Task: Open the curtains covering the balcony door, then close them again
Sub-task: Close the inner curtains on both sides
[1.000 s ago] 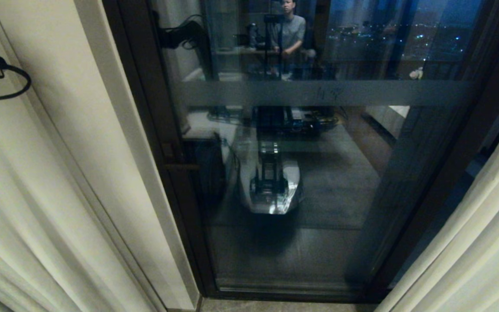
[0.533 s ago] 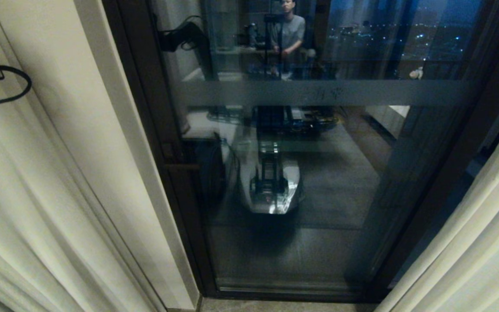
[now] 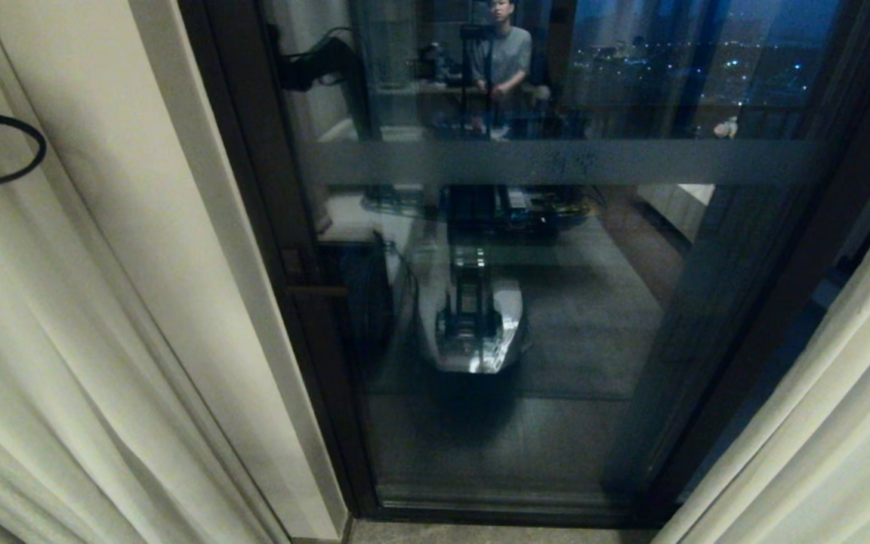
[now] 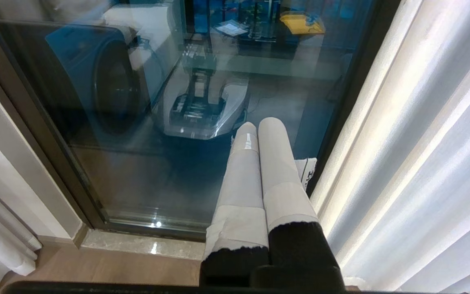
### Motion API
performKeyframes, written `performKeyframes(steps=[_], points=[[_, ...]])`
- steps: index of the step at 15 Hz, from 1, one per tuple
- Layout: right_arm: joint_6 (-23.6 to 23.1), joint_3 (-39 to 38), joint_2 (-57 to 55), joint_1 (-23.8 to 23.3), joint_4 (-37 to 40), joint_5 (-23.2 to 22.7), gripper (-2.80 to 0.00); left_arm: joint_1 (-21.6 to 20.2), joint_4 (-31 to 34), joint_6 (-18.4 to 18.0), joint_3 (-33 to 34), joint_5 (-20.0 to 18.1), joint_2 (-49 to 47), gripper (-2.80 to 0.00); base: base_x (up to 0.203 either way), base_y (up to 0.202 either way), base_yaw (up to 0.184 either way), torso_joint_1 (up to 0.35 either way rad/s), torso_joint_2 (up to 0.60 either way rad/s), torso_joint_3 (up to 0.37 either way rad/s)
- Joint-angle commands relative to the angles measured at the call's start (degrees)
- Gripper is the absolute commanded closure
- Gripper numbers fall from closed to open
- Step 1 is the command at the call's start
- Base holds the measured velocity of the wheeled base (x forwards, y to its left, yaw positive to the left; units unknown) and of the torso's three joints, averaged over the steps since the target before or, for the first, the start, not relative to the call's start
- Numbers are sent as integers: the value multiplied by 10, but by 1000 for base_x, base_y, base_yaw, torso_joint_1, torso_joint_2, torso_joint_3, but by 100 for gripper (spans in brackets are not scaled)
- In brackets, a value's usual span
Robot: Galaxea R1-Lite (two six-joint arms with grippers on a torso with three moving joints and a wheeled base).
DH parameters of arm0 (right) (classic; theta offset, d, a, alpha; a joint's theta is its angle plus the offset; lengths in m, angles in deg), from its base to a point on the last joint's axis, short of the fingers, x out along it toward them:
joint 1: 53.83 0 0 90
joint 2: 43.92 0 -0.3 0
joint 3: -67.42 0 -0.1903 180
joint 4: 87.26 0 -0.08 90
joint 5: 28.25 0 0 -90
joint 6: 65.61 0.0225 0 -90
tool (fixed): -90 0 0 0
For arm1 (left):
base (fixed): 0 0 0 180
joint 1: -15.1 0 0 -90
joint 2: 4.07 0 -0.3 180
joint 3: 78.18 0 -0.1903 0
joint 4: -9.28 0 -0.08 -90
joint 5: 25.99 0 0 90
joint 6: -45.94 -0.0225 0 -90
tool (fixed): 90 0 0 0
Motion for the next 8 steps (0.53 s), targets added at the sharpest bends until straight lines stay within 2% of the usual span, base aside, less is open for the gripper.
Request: performKeyframes(steps=[1,3,8], points=[[0,0,0,0,0,0,0,2,-2,0,8,0,18,0,0,0,0,0,0,0],[0,0,0,0,0,0,0,6,-2,1,14,-15,31,0,0,0,0,0,0,0],[0,0,-1,0,0,0,0,27,-2,10,64,-93,83,0,0,0,0,0,0,0]])
